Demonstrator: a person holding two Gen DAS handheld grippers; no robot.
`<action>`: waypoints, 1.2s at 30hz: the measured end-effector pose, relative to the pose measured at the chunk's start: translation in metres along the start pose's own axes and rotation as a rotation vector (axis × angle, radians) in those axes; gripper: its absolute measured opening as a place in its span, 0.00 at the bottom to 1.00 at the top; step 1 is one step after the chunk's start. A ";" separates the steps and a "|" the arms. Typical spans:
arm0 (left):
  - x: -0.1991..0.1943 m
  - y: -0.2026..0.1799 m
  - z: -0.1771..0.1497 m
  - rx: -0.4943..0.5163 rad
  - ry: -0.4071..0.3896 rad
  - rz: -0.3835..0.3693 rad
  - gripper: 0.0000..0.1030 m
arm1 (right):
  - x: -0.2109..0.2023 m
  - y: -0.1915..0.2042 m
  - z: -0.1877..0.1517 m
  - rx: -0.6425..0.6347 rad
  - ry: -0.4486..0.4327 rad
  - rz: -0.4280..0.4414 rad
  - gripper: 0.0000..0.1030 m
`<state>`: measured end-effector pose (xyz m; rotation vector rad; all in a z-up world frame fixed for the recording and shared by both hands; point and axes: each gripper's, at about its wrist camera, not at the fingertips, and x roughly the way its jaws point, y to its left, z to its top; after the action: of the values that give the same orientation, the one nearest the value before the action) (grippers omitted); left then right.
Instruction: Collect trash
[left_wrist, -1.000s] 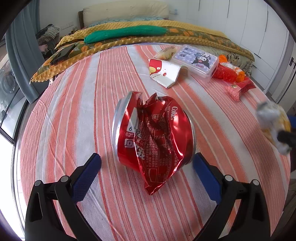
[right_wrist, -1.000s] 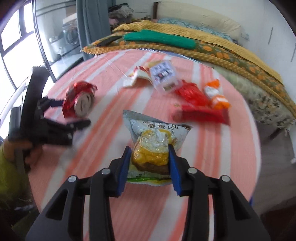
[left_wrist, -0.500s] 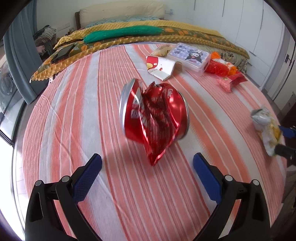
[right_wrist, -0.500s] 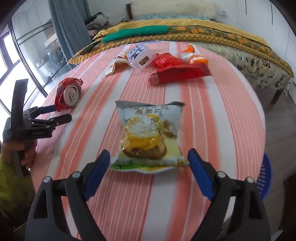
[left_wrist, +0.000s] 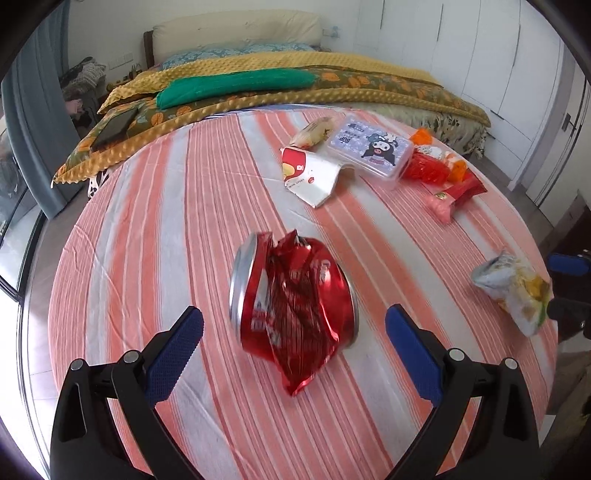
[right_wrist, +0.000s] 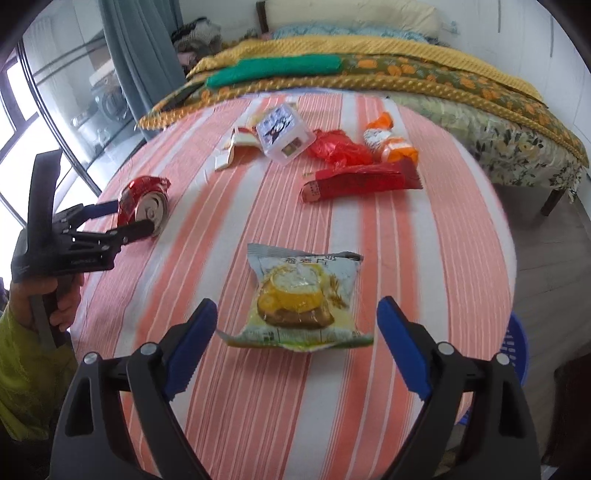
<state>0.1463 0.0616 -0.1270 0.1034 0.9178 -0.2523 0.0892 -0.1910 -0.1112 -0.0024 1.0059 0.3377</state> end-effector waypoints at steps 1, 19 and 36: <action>0.002 0.002 0.002 -0.002 0.002 0.005 0.95 | 0.007 0.000 0.003 -0.002 0.025 0.001 0.83; -0.007 -0.006 0.003 0.024 0.002 -0.025 0.58 | 0.004 0.001 0.010 -0.011 0.055 0.069 0.38; -0.044 -0.132 0.017 0.113 -0.023 -0.268 0.58 | -0.057 -0.078 -0.015 0.169 -0.126 0.041 0.38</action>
<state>0.0991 -0.0619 -0.0792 0.0812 0.8941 -0.5527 0.0701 -0.2828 -0.0837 0.1902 0.9074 0.2855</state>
